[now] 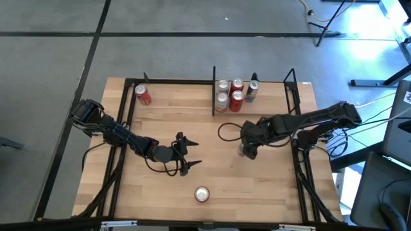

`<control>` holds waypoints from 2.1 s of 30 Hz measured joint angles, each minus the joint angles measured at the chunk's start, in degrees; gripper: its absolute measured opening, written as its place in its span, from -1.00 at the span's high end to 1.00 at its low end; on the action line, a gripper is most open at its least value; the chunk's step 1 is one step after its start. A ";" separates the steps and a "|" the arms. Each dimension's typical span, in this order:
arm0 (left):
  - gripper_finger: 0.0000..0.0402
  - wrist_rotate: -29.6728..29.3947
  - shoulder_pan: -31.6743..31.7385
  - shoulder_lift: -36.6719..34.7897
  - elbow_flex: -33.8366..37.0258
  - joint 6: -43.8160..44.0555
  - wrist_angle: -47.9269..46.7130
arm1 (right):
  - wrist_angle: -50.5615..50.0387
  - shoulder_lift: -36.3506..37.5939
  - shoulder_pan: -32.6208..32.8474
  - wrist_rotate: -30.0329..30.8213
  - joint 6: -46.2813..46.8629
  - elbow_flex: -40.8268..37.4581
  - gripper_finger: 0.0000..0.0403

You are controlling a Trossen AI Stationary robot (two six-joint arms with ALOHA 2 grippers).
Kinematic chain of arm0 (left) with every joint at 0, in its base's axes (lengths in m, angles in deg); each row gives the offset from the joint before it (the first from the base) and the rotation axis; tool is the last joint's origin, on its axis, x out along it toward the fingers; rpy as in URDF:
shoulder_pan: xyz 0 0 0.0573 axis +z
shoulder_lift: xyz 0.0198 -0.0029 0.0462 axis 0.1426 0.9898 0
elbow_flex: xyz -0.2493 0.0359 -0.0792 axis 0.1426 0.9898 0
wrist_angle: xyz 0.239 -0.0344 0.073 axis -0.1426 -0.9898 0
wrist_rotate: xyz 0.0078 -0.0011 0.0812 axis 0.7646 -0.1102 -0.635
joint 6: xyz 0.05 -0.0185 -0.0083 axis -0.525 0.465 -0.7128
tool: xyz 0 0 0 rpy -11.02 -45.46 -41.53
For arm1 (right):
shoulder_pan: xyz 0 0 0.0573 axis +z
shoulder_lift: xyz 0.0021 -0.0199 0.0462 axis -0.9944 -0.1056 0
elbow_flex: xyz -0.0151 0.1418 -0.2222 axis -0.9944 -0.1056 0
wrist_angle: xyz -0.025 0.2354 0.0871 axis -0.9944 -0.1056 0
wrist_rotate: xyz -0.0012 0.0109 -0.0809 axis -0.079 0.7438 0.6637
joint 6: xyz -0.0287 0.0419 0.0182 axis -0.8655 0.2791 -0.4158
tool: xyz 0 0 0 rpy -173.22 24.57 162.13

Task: Place canned beverage on shelf
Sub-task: Put the blue soda can on the shelf aligned with the other blue soda can

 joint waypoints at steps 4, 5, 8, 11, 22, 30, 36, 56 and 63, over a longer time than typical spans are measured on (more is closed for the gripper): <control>-0.80 0.00 0.09 0.00 0.00 0.00 0.13 | 2.68 -0.31 0.02 -0.41 0.21 -2.16 -0.91; -0.80 -0.02 0.13 -0.02 0.00 0.00 0.15 | 3.32 -0.31 0.04 -0.78 -0.17 -2.33 -0.91; -0.80 -0.01 0.40 -0.02 0.00 0.00 0.17 | 5.36 -0.33 0.02 -1.69 -1.06 -2.37 -0.91; -0.80 -0.02 0.57 -0.02 0.00 0.02 0.17 | 4.20 -0.22 -0.02 -1.38 -1.47 -1.86 -0.91; -0.80 -0.02 0.55 -0.02 0.00 0.06 0.20 | 2.26 -0.09 -0.04 -2.02 -1.97 -0.90 -0.91; -0.80 -0.02 0.55 -0.02 0.00 0.07 0.22 | 3.89 -0.15 0.02 -3.59 0.23 -0.25 -0.91; -0.80 -0.02 0.55 -0.02 0.00 0.07 0.20 | 5.78 -0.58 0.04 -3.18 0.64 -1.68 -0.91; -0.80 -0.02 0.55 -0.02 0.00 0.07 0.20 | 7.38 -1.29 -0.02 -2.78 -9.57 -5.85 0.03; -0.80 -0.02 0.55 -0.02 0.00 0.07 0.20 | -3.85 -1.33 -2.38 4.22 -22.41 2.38 0.03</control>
